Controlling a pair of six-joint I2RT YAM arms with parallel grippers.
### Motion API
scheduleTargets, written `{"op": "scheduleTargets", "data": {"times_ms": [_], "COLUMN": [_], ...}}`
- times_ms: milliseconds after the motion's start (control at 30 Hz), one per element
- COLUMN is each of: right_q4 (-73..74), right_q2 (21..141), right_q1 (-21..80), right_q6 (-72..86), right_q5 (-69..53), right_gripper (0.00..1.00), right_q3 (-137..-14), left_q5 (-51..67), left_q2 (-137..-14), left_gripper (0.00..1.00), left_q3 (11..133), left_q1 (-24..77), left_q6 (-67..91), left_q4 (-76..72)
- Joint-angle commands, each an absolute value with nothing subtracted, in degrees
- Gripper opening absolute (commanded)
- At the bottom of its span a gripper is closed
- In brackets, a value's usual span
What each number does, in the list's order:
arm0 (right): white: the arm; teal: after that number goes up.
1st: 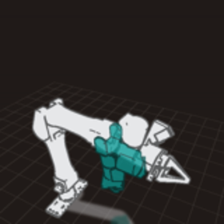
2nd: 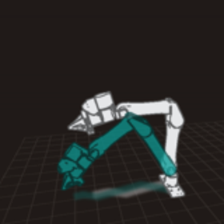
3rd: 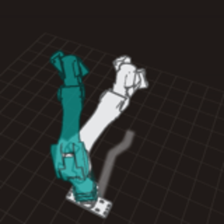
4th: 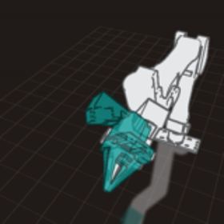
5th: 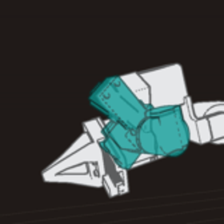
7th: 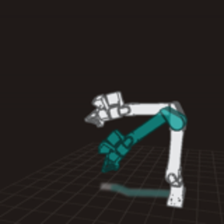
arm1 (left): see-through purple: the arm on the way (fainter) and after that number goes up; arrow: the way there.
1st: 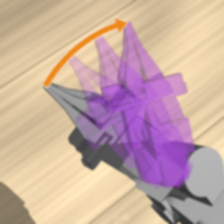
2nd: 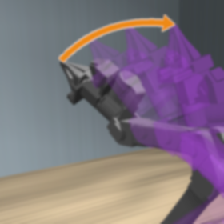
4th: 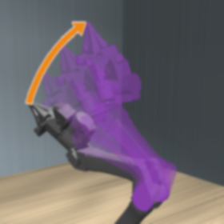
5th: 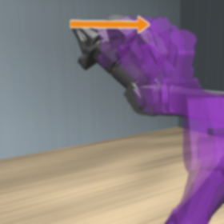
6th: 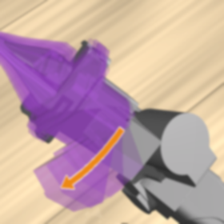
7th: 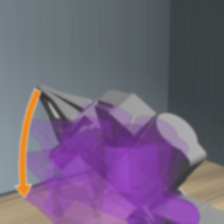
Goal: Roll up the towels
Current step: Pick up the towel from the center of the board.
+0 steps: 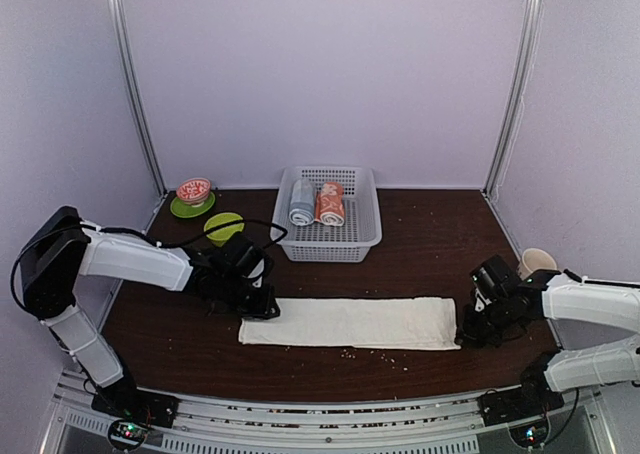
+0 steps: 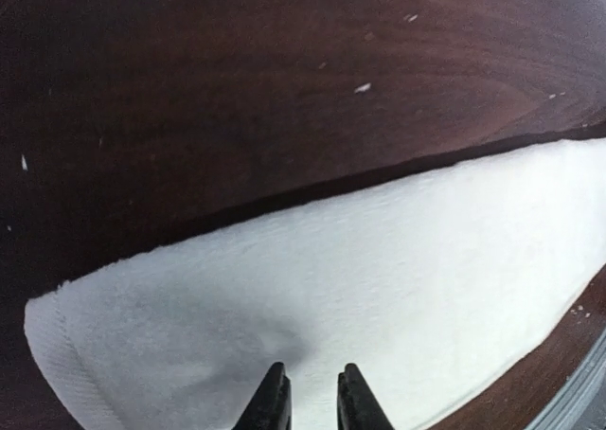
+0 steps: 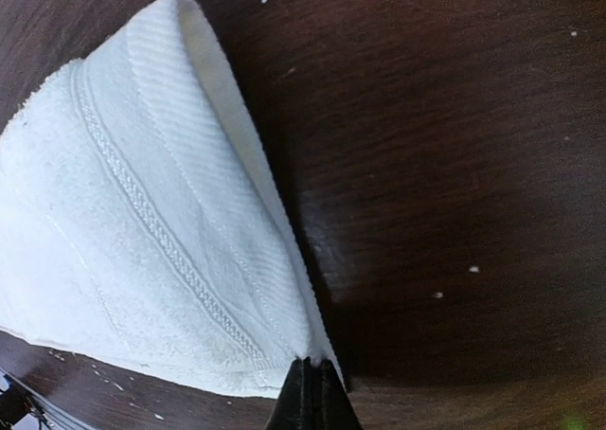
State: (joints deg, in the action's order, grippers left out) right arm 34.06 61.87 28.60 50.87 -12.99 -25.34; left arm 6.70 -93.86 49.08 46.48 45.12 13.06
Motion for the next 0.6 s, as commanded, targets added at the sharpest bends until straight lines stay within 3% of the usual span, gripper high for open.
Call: {"op": "scheduleTargets", "data": {"times_ms": [0, 100, 167, 567], "right_q4": [41.66, 42.93, 42.51, 36.3], "right_q2": [59.58, 55.8, 54.96, 61.11], "right_q1": [28.9, 28.91, 28.9, 30.12], "right_q6": [52.23, 54.0, 55.98, 63.85], "right_q5": [-8.18, -5.86, -4.67, -7.85], "right_gripper": [0.16, 0.44, 0.51, 0.54], "right_q3": [-29.34, -31.61, -31.44, -26.33], "left_q5": [7.83, 8.26, 8.26, 6.77], "left_q2": [-95.0, -94.84, -94.83, -91.61], "left_gripper": [0.17, 0.15, 0.14, 0.1], "left_q3": [46.35, 44.65, 43.76, 35.19], "left_q1": [46.14, 46.14, 46.18, 46.15], "left_q6": [45.64, 46.09, 46.44, 50.96], "left_q4": [8.68, 6.89, 6.1, 0.33]}}
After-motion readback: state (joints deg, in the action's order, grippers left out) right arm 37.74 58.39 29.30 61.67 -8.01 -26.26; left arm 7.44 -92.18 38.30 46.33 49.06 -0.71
